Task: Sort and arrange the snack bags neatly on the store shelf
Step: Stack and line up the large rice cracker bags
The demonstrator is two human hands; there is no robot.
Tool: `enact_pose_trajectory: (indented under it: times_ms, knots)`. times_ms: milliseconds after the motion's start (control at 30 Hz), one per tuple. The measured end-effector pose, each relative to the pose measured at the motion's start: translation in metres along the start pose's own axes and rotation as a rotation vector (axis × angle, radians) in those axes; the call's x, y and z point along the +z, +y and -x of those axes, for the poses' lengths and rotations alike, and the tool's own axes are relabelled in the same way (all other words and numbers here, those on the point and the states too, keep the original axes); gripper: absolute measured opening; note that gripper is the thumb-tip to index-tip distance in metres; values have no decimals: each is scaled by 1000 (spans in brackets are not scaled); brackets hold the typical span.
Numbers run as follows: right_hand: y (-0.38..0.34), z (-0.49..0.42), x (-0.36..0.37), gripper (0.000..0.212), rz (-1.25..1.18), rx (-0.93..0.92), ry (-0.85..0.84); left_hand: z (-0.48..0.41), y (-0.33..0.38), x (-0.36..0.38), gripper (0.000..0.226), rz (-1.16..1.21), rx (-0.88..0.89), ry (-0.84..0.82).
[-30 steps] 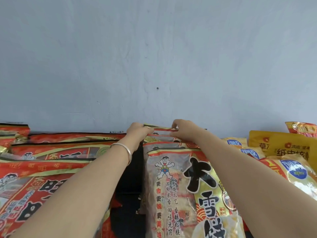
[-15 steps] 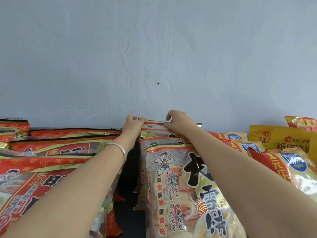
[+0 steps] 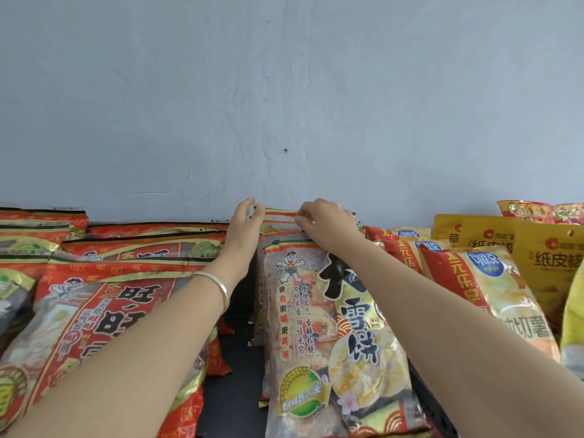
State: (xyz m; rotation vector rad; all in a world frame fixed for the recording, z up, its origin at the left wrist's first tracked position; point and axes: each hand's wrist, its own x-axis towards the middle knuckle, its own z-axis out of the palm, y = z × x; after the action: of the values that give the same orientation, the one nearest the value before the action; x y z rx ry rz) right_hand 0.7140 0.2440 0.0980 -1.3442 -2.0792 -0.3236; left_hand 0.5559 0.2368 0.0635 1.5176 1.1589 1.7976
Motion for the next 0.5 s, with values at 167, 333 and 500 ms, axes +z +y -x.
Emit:
enact_pose_trajectory:
  times_ms: [167,333,500]
  knots:
    - [8,32,0,42,33,79,198,45,-2,10,47,-94,93,49]
    - [19,86,25,50,19,239,240,102,-23,20,73,-39,-55,-21]
    - [24,119,42,67,-100,345,189,133,-35,27,108,-1,-201,-69]
